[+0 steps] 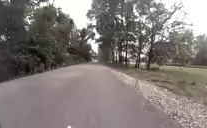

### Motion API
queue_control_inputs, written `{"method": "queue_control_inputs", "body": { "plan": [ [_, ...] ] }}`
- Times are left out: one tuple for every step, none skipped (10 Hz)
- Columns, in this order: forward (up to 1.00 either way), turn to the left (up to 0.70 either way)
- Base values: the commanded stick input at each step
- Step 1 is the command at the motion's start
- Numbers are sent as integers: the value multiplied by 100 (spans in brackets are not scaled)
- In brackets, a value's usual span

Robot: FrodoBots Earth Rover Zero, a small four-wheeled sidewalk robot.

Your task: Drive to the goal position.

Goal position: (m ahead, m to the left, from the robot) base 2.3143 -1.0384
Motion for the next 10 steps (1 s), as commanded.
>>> {"method": "queue_control_inputs", "body": {
  "plan": [
    [100, 1],
    [100, 1],
    [100, 1],
    [100, 1],
    [100, 1],
    [100, 1],
    [100, 1],
    [100, 1],
    [100, 1],
    [100, 1]
  ]
}}
